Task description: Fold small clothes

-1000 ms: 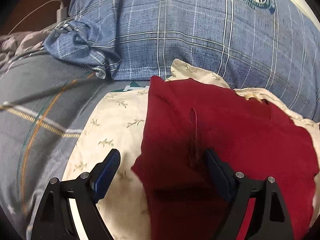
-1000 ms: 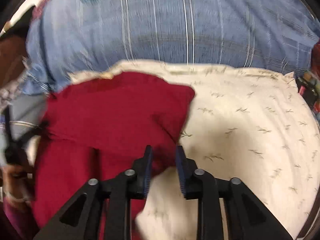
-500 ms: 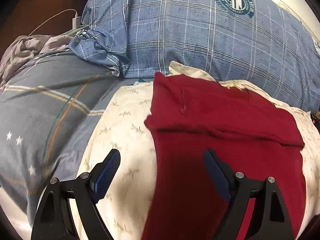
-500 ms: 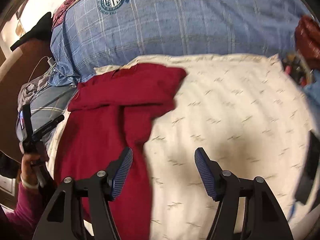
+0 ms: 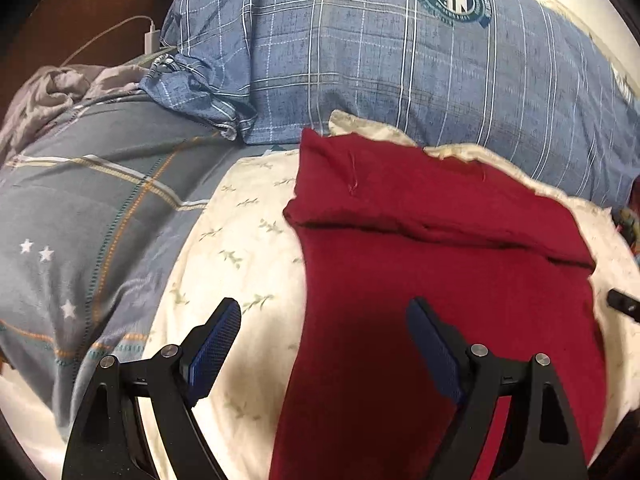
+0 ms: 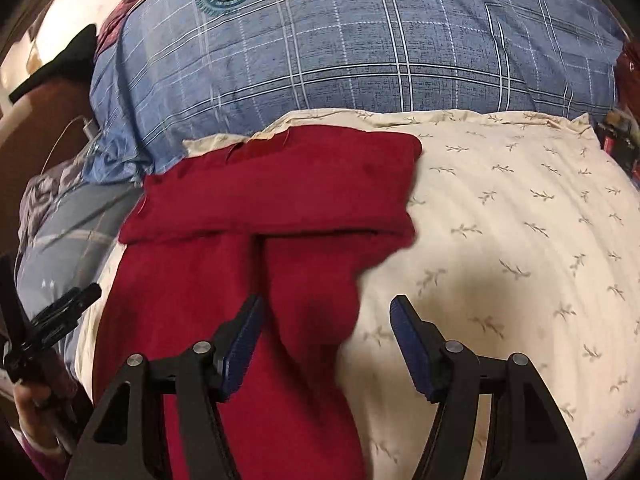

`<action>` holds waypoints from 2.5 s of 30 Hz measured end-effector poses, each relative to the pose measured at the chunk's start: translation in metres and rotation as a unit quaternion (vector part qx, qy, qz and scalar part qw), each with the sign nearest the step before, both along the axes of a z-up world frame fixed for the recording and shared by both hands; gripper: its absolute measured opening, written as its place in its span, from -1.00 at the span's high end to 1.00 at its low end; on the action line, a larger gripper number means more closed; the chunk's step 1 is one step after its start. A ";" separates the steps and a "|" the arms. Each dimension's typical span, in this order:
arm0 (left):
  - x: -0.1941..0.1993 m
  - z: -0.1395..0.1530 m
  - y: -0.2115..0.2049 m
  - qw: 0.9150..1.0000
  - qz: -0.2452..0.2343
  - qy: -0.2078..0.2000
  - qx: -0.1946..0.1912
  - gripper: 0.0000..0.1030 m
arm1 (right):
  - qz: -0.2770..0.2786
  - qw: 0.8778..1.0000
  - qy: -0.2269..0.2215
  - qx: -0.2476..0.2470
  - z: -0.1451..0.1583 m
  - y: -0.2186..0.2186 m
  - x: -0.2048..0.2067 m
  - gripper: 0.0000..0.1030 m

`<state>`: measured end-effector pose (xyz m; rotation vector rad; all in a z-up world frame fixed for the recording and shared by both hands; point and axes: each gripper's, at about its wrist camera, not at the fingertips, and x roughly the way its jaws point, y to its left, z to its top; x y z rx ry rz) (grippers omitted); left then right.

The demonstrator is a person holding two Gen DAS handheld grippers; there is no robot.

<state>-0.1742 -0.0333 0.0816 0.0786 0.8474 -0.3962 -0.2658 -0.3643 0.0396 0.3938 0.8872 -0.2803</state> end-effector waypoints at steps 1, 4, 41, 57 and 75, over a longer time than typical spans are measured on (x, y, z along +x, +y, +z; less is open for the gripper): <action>0.006 -0.001 0.001 1.000 0.000 0.003 -0.004 -0.66 | -0.005 1.000 0.004 -0.010 -0.002 -0.001 0.004 -0.33; 0.018 -0.001 0.003 1.000 0.018 -0.007 -0.012 -0.66 | -0.006 1.000 0.013 -0.020 -0.008 -0.003 0.009 -0.33; 0.141 -0.051 -0.076 0.999 0.029 0.041 0.013 -0.67 | -0.073 0.996 0.006 -0.040 -0.038 -0.107 0.120 0.83; 0.079 -0.024 -0.043 0.999 0.006 0.045 0.001 -0.66 | -0.017 0.997 0.041 -0.070 -0.034 -0.060 0.061 0.44; -0.059 -0.018 0.063 0.994 -0.029 0.110 0.004 -0.67 | 0.069 0.989 0.009 0.133 -0.025 0.012 -0.123 -0.29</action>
